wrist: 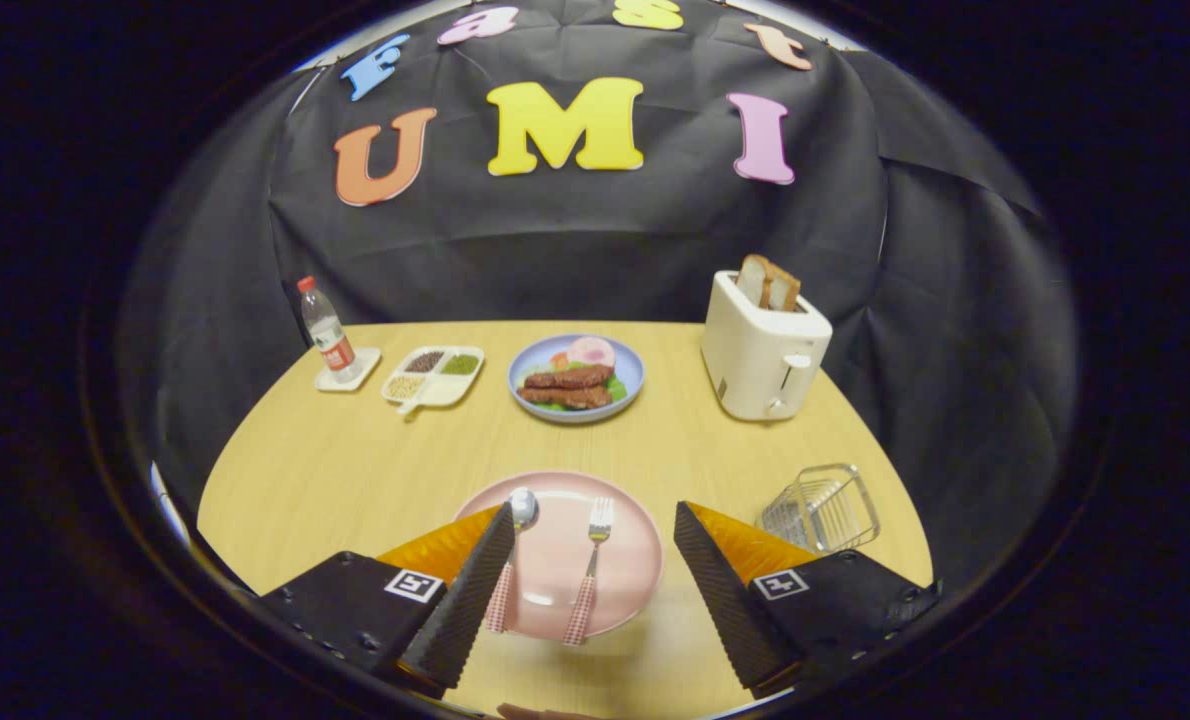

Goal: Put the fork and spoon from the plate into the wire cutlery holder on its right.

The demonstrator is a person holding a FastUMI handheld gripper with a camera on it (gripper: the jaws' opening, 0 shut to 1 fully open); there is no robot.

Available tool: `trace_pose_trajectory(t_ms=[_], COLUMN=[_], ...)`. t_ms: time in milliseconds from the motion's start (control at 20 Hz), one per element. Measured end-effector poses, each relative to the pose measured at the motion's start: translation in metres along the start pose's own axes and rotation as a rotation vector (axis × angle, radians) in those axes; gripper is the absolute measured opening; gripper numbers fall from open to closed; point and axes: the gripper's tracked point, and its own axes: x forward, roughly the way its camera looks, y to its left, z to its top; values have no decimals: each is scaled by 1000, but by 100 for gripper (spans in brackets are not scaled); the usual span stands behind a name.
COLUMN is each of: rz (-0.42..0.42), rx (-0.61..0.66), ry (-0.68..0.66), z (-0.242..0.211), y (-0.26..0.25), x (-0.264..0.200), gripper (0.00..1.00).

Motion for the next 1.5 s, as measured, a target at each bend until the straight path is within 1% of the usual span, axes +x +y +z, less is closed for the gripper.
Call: trace_pose_trajectory(t_ms=[150, 200, 350, 400, 450, 550, 750, 850, 900, 950, 1000, 1050, 1100, 1150, 1200, 1250, 1350, 1500], rz=[8, -2, -16, -21, -28, -51, -59, -51, -53, -63, -64, -61, -76, -65, -60, -60, -45, -45], rx=[46, 52, 64, 62, 58, 53, 88, 98, 99, 88, 78, 69, 60, 58, 55, 52, 52, 42], ry=[119, 143, 198, 211, 217, 246, 313, 337, 329, 333, 340, 336, 334, 334, 339, 340, 344, 329], z=[-45, -53, -74, -77, -81, -88, -103, -109, -105, -105, -104, -102, -97, -100, -101, -100, -100, -89], y=[6, 6, 10, 10, 10, 7, 9, 11, 10, 7, 8, 9, 6, 9, 8, 7, 6, -1], x=[22, 29, 47, 52, 56, 63, 73, 76, 79, 78, 77, 77, 73, 76, 76, 74, 72, 60], gripper=[95, 91, 89, 83, 80, 69, 48, 38, 37, 33, 20, 19, 18, 10, 10, 5, 5, 5])
